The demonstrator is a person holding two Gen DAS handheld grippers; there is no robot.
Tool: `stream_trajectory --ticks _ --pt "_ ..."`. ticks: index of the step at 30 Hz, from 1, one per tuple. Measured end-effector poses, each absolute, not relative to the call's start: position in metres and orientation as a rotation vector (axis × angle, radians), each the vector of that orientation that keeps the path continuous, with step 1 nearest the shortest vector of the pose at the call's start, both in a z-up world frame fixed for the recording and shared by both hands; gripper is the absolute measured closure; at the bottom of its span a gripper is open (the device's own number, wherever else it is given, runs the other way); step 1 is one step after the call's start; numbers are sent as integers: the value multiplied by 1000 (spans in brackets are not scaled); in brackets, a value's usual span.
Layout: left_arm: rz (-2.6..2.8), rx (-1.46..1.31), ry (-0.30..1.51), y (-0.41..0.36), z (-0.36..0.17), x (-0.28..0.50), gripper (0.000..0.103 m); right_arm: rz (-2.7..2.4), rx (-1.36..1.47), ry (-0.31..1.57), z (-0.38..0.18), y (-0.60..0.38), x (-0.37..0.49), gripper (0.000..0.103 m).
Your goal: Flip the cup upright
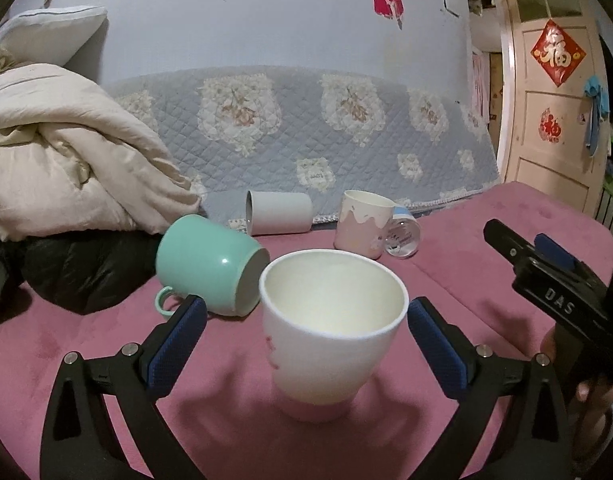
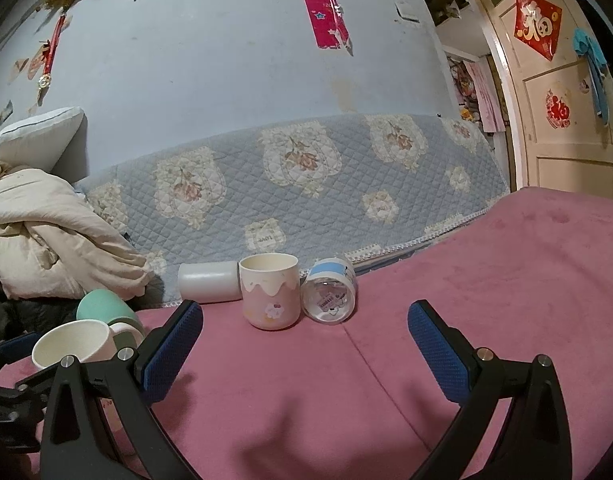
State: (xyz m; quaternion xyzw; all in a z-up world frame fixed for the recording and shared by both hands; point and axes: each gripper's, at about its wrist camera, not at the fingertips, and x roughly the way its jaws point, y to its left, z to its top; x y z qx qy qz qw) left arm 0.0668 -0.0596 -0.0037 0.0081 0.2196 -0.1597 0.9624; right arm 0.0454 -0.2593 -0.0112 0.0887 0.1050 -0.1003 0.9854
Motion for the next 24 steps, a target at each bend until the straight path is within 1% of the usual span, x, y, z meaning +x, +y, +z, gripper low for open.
stream_trajectory --ticks 3,6,11,16,19,24 --pt "-325 -54 405 -41 1 55 3 -177 178 208 -10 -258 45 0" --pt "-278 -85 313 -23 8 41 3 -138 169 195 -9 -254 42 0" --pt "-166 5 150 -16 15 17 1 -52 119 133 -4 -239 28 0" --pt "-83 64 56 -19 12 1 0 71 118 87 -1 -227 14 0" --pt "-60 82 26 -22 11 -2 0 74 77 58 0 -217 6 0" --pt "-31 65 35 -18 9 0 0 63 51 78 -2 -209 10 0"
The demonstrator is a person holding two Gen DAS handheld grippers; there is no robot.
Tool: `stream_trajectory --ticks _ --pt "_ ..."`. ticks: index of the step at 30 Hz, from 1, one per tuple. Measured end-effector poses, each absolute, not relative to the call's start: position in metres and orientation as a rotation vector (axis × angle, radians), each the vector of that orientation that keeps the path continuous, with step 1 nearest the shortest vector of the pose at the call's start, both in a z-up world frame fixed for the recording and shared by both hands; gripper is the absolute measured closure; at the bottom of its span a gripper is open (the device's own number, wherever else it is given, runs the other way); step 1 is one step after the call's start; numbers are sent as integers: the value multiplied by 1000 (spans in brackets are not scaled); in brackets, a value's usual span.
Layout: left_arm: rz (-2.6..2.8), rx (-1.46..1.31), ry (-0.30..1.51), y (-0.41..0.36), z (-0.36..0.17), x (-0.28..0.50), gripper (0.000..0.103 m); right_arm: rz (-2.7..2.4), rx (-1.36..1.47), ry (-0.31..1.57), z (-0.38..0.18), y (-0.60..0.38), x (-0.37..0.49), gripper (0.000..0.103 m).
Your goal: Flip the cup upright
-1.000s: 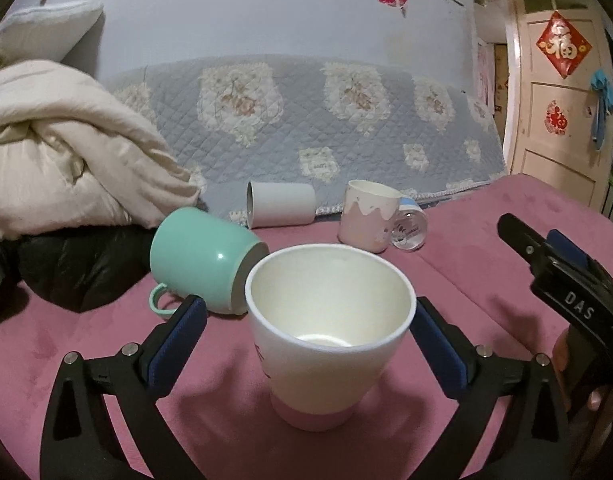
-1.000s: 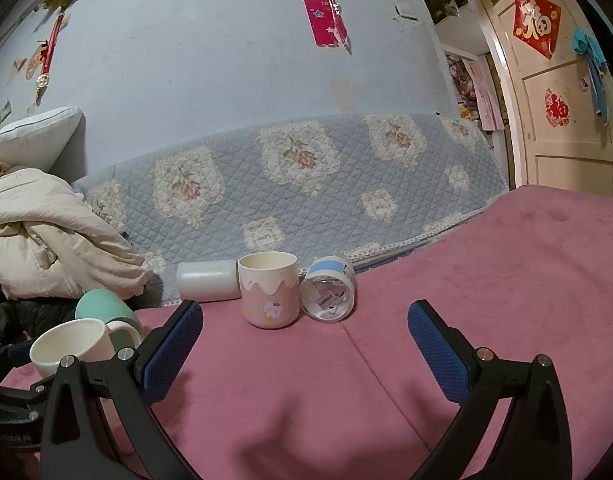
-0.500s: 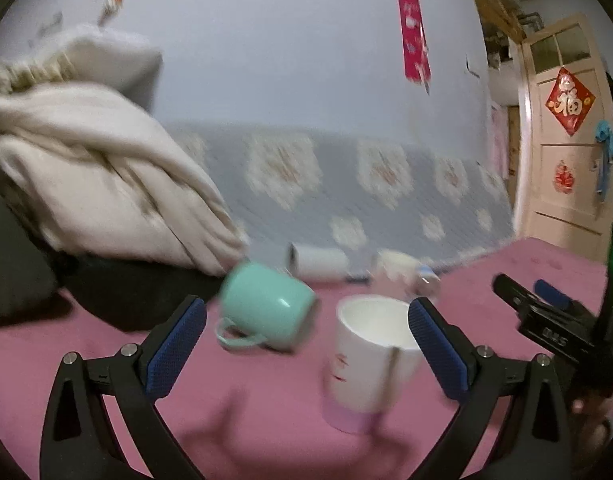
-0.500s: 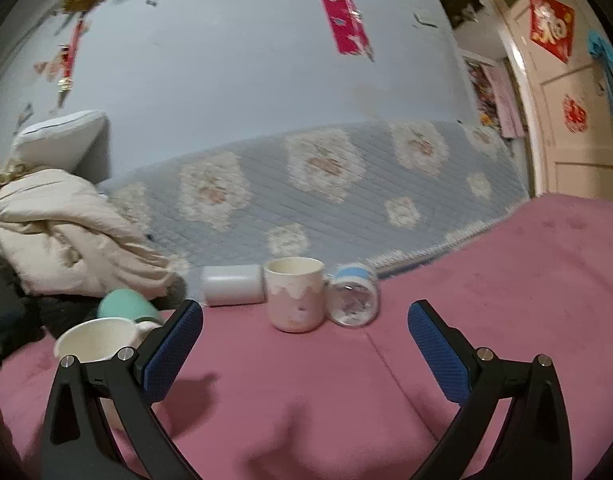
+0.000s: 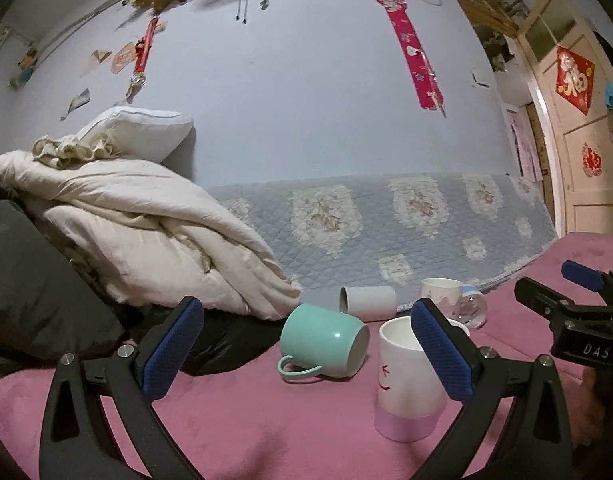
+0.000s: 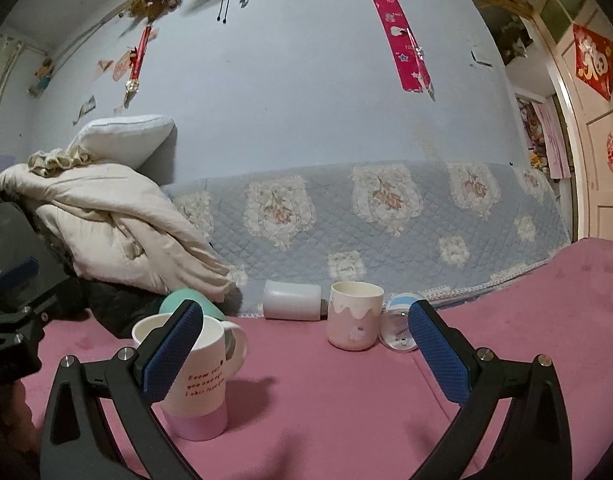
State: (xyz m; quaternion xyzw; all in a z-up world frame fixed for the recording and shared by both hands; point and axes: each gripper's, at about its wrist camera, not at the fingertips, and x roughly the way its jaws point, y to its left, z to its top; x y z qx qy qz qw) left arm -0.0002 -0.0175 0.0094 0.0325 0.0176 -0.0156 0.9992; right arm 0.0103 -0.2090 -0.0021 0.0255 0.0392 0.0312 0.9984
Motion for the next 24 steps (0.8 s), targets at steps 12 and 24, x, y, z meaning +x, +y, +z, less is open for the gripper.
stream_trajectory --ticks 12,24 --pt "-14 63 44 -17 6 -4 0 65 25 104 -5 -204 17 0" --pt "-7 95 48 -23 6 -3 0 65 10 115 -8 -201 20 0"
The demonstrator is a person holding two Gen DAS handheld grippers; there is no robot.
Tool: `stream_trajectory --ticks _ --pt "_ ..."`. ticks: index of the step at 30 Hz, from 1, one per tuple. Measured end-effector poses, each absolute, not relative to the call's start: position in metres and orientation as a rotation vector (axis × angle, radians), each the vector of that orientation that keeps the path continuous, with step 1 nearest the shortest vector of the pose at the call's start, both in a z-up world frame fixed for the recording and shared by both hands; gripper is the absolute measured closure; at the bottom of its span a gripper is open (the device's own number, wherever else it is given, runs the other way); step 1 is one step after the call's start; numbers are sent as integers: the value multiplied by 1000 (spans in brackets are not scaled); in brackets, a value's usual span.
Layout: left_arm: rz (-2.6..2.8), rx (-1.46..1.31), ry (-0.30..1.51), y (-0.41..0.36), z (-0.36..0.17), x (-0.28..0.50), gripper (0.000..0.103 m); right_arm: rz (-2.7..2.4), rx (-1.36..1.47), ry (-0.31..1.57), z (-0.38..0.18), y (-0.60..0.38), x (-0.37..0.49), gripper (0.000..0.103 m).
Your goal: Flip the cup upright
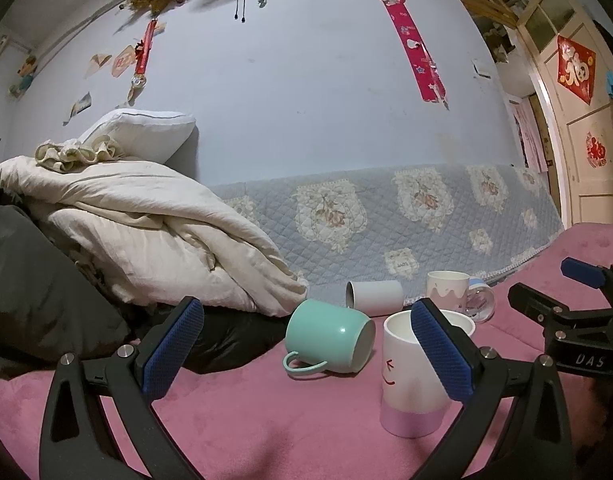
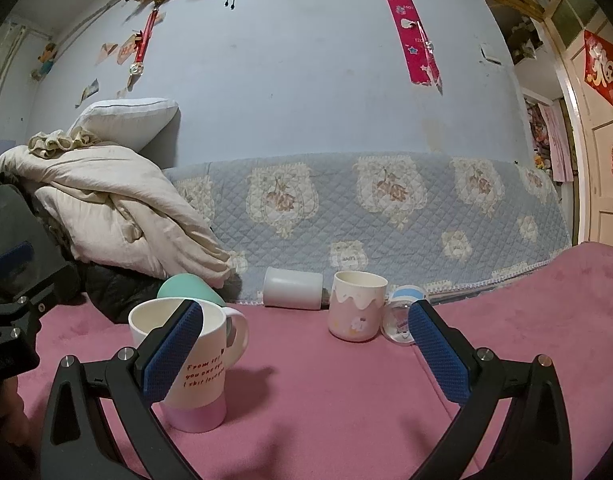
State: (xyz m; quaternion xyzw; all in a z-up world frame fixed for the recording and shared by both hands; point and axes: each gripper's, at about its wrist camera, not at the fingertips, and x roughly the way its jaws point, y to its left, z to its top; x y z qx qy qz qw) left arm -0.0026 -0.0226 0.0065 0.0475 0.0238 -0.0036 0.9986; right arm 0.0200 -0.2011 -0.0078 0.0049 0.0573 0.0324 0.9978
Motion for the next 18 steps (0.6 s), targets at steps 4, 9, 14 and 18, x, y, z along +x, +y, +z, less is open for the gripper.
stream_trajectory --ticks 4,9,14,18 --pt "-6 81 63 -19 6 0 0 65 1 121 -9 -200 21 0" --pt "-9 62 75 -15 6 1 0 63 -11 130 -10 -197 23 0" --pt "-11 50 95 -13 5 4 0 63 -17 132 -10 -195 23 0" --pt "-14 46 113 -13 5 7 0 63 -14 130 -9 -196 23 0"
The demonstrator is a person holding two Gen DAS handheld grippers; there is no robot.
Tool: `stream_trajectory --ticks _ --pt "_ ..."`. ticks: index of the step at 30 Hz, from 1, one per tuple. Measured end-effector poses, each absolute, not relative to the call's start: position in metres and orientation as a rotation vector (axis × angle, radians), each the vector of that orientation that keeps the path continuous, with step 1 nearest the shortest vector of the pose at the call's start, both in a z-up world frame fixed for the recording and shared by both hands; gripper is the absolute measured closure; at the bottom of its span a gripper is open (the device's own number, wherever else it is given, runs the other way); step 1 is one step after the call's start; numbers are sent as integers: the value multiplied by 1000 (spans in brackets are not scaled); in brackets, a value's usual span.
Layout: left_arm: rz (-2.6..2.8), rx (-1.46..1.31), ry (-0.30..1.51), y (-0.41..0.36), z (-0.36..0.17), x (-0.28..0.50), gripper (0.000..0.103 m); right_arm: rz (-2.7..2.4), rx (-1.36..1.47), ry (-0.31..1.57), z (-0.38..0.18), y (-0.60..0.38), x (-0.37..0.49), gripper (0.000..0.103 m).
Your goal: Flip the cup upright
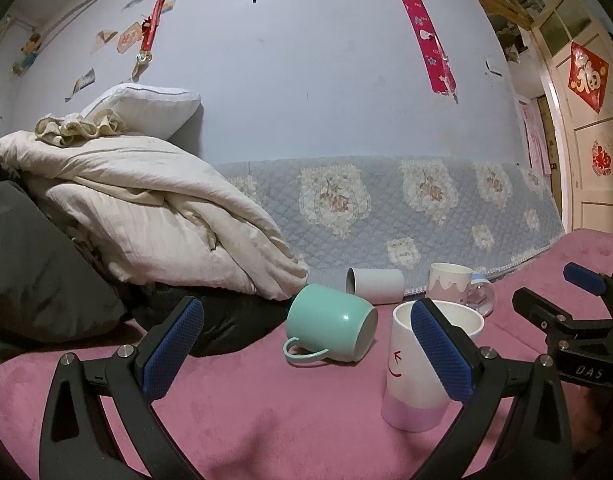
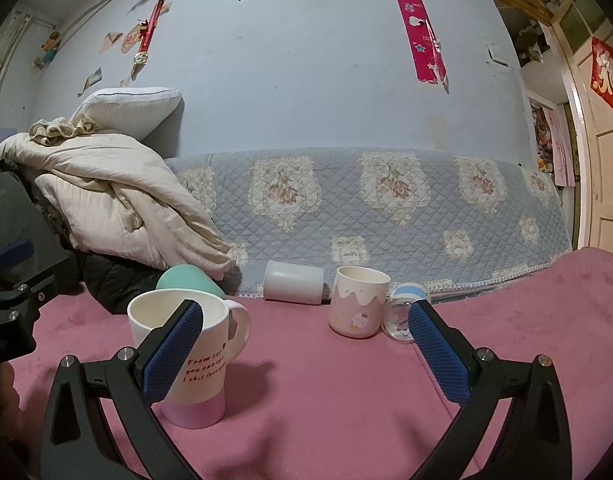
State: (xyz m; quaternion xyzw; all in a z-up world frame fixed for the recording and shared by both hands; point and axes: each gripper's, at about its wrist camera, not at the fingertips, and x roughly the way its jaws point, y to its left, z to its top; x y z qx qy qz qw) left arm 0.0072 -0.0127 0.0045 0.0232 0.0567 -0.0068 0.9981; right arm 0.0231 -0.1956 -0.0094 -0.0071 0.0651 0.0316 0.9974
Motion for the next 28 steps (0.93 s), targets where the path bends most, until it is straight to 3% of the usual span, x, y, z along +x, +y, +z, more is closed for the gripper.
stream_trajectory --ticks 28 --pt "-10 61 113 -13 2 9 0 59 -16 137 -11 -194 25 0"
